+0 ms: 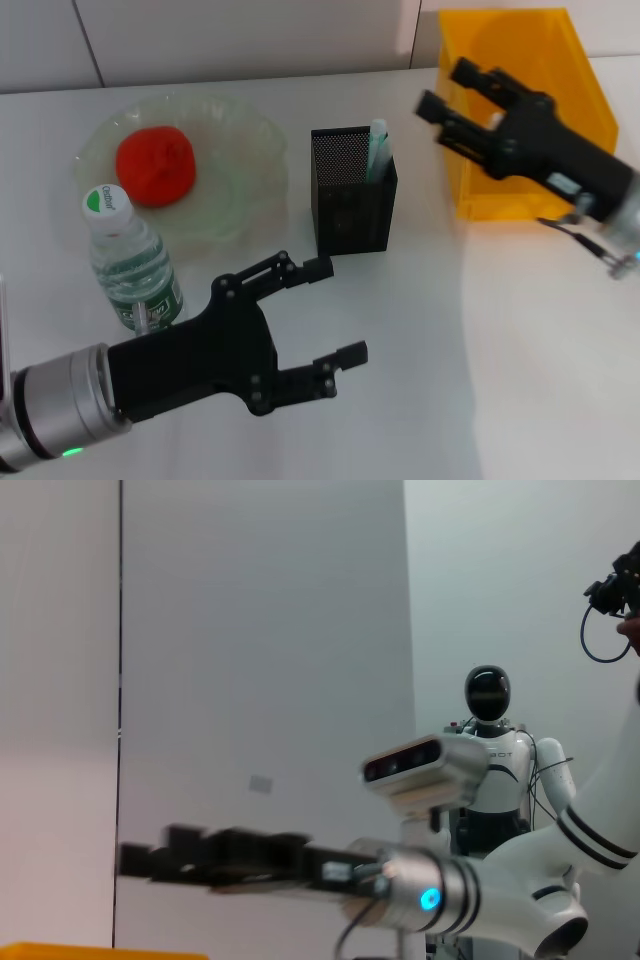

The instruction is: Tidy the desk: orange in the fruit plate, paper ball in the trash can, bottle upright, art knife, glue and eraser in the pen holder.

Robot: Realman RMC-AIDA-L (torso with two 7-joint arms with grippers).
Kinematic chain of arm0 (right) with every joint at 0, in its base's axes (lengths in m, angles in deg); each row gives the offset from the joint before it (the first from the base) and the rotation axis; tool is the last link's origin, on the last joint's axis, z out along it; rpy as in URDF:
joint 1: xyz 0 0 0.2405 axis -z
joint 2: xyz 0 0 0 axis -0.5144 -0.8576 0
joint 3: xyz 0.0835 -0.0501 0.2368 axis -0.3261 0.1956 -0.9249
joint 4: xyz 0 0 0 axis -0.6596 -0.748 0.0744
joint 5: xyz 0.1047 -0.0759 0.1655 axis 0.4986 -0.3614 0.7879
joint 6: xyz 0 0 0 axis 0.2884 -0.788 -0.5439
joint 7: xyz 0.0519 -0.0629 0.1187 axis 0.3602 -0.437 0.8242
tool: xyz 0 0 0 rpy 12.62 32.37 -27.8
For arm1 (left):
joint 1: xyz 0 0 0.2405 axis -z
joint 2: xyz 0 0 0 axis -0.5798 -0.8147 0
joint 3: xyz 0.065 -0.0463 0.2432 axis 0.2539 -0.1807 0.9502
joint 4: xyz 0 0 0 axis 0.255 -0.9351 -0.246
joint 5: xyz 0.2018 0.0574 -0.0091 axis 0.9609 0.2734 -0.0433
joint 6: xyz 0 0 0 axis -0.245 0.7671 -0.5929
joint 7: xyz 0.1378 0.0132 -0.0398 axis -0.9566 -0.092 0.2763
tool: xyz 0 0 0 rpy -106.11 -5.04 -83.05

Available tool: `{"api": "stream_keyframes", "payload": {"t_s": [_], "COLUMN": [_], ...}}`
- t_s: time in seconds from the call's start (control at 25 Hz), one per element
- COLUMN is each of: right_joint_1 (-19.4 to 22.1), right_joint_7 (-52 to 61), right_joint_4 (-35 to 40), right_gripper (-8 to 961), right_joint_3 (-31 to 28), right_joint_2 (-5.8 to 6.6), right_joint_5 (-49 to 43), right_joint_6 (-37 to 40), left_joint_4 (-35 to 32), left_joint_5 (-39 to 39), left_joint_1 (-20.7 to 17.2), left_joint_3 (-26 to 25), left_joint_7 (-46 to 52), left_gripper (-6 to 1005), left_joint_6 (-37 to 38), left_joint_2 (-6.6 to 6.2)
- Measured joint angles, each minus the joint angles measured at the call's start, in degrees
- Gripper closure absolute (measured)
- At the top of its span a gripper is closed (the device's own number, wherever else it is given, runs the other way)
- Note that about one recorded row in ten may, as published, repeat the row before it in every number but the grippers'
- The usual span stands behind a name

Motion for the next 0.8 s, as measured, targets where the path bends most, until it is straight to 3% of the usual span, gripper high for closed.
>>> {"api": "stream_keyframes", "payload": {"t_s": [0.12, 0.24, 0.32, 0.48, 0.8], "right_joint_1": [4.7, 8.7, 10.8, 12.6, 11.6], "right_joint_7": [8.3, 10.6, 10.9, 10.6, 10.4], "right_joint_4": [9.5, 17.7, 21.7, 22.8, 21.7], "right_gripper": [266, 214, 178, 161, 162], "right_joint_3": [2.9, 8.4, 11.2, 12.5, 16.3], "right_joint_2": [0.07, 0.18, 0.11, 0.08, -0.25], "right_joint_5": [-3.3, -8.0, -11.3, -14.4, -17.2], "right_joint_6": [6.9, 12.0, 14.3, 16.7, 16.2], "left_joint_4": [0.0, 0.0, 0.0, -0.3, -0.1], "left_joint_5": [0.3, 2.2, 2.2, 11.9, 18.2], "left_joint_1": [0.4, 1.0, 1.0, 1.6, 0.0], "left_joint_3": [-0.4, -0.5, -0.5, -3.9, -10.5], "left_joint_7": [1.3, 4.4, 4.4, 11.5, 14.0], "left_gripper": [188, 188, 188, 188, 188], "left_joint_6": [-0.3, -0.8, -0.8, -1.1, -0.5], "left_joint_2": [-0.39, -1.96, -1.96, -4.18, -5.44]}}
